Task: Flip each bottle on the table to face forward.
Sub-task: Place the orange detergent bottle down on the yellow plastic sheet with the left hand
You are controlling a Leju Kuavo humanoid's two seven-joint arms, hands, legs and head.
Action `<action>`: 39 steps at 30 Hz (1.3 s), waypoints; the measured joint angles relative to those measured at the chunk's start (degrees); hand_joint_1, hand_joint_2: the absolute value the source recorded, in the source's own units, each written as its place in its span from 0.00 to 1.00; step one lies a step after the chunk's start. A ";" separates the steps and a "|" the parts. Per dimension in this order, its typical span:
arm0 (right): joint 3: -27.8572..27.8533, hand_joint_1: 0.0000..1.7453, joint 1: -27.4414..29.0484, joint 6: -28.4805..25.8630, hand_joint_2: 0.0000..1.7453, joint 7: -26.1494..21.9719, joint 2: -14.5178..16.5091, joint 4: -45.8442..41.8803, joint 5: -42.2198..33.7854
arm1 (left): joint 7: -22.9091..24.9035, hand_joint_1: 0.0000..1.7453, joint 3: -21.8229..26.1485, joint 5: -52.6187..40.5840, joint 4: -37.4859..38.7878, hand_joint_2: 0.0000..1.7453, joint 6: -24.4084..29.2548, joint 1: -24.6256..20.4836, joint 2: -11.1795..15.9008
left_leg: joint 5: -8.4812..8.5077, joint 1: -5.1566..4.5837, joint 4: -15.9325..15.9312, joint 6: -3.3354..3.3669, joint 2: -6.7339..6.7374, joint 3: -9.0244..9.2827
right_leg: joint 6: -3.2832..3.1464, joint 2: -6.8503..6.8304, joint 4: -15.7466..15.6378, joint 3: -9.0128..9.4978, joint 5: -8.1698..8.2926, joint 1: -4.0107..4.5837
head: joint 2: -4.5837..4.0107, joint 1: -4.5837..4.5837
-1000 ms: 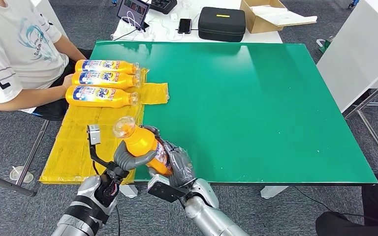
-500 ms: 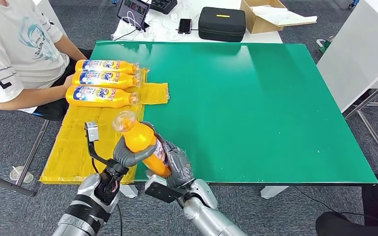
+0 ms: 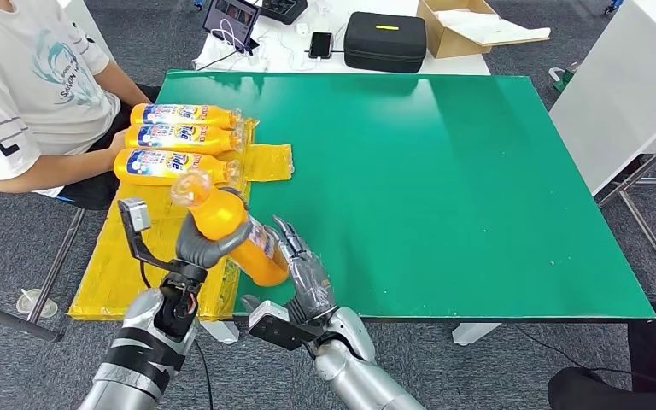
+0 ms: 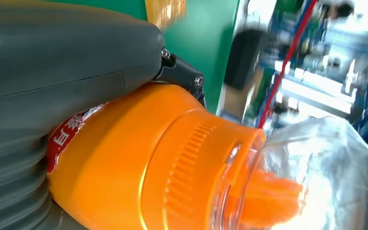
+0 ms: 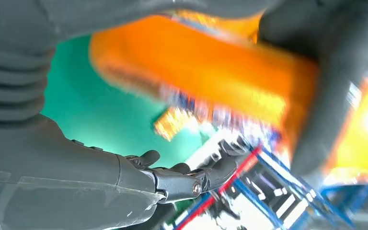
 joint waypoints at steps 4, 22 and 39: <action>-0.03 0.00 2.23 -1.76 0.00 -0.14 -0.90 -8.60 -1.12 | -2.49 1.00 3.52 -4.99 0.02 1.00 7.98 -1.63 0.01 | 0.00 0.01 0.00 0.00 0.00 0.00 | 0.00 0.00 0.00 0.00 0.00 0.01 | 0.00 -0.01; 0.63 0.00 8.31 -5.57 0.00 -3.91 -4.29 -37.14 -11.12 | -5.35 1.00 3.08 -77.51 9.26 1.00 59.57 -10.97 5.15 | 0.02 0.01 0.00 0.01 -0.01 0.01 | 0.00 0.00 0.00 0.02 0.01 0.00 | 0.00 0.01; 1.95 0.00 8.83 0.24 0.00 -4.09 -6.67 -38.28 -16.63 | -4.87 1.00 -4.23 -85.65 27.79 1.00 41.62 -12.42 11.87 | 0.02 0.02 -0.01 0.00 0.01 -0.04 | -0.02 0.03 0.01 -0.04 0.00 0.02 | 0.01 0.01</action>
